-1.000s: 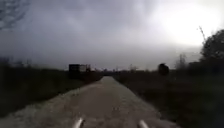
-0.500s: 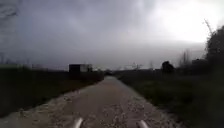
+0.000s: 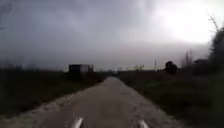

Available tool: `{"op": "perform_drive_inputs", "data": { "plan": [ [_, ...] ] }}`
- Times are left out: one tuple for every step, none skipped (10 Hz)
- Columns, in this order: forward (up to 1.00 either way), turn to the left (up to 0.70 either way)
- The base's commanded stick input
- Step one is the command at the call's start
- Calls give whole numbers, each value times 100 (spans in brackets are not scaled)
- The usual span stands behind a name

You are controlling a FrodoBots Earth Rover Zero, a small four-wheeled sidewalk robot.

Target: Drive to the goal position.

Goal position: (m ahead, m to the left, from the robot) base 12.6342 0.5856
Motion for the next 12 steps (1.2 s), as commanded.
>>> {"op": "perform_drive_inputs", "data": {
  "plan": [
    [70,0],
    [70,0],
    [70,0],
    [70,0],
    [70,-22],
    [70,-34],
    [70,-11],
    [70,0],
    [70,0],
    [70,0],
    [70,0],
    [70,0]
  ]
}}
